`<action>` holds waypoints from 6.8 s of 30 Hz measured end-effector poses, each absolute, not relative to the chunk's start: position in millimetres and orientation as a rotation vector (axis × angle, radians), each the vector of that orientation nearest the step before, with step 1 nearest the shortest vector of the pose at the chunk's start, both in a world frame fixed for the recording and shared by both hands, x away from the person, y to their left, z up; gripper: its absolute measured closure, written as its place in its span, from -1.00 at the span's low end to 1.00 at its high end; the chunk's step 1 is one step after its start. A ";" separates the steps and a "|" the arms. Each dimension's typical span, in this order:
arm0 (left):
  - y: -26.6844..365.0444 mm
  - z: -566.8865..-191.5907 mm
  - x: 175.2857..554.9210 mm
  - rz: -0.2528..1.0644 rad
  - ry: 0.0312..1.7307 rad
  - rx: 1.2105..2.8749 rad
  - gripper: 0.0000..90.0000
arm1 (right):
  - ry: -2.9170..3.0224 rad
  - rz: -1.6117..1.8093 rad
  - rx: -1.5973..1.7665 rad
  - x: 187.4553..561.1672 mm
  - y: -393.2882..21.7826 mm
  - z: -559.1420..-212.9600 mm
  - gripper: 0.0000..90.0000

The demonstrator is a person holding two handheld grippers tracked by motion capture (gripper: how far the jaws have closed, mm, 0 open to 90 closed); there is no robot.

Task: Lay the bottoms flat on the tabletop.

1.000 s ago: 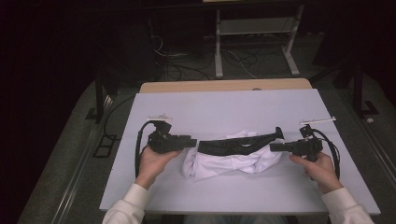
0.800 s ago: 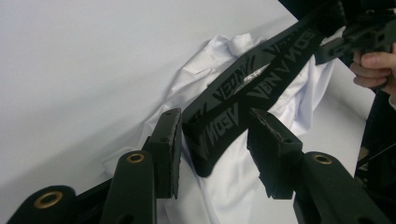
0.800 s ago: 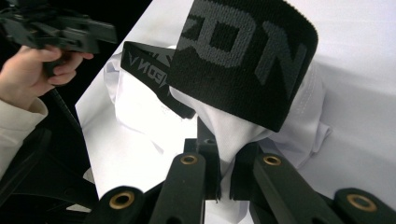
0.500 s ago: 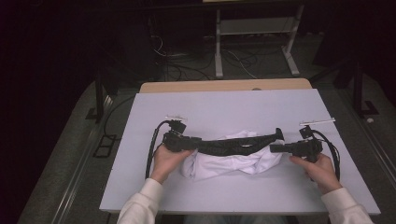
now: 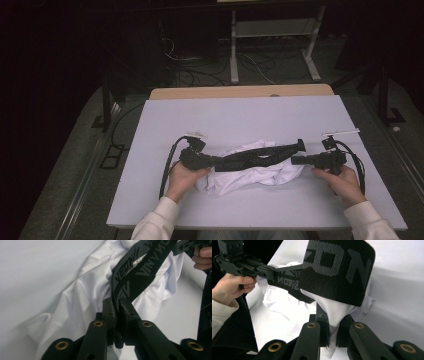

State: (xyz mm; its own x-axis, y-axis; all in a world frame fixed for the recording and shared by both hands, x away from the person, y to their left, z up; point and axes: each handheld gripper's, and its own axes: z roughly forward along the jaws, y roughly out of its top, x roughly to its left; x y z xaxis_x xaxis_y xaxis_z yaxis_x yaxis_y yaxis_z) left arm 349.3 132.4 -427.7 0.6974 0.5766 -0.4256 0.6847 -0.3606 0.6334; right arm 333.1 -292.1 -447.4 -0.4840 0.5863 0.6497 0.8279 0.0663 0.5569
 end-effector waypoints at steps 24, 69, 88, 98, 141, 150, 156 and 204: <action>133.6 -406.0 342.2 -0.037 0.891 2.019 0.89 | -2.107 -1.286 -1.827 330.7 -319.3 -431.4 -0.24; 175.2 -334.2 518.4 0.191 1.104 1.928 0.90 | -2.070 -1.582 -1.603 511.7 -290.2 -388.5 0.87; 168.0 -351.0 539.0 0.262 1.177 1.935 0.90 | -2.350 -1.413 -1.678 541.5 -273.0 -384.3 0.87; 174.4 -343.5 540.9 0.291 1.208 1.895 0.89 | -2.401 -1.468 -1.642 549.0 -263.2 -362.1 0.86; 160.6 -377.9 416.5 0.145 0.995 1.708 -1.00 | -2.355 -1.613 -1.474 390.6 -278.0 -411.5 -0.69; 140.6 -383.0 400.7 0.106 0.965 1.749 -1.00 | -2.415 -1.559 -1.376 369.2 -261.1 -413.8 -0.50; 124.2 -385.5 390.8 0.084 0.944 1.804 -1.00 | -2.478 -1.520 -1.219 356.7 -237.0 -408.5 -0.11; -85.9 -462.1 359.9 0.205 0.449 2.237 -0.29 | -2.337 -1.383 -1.675 473.4 -272.0 -416.6 0.96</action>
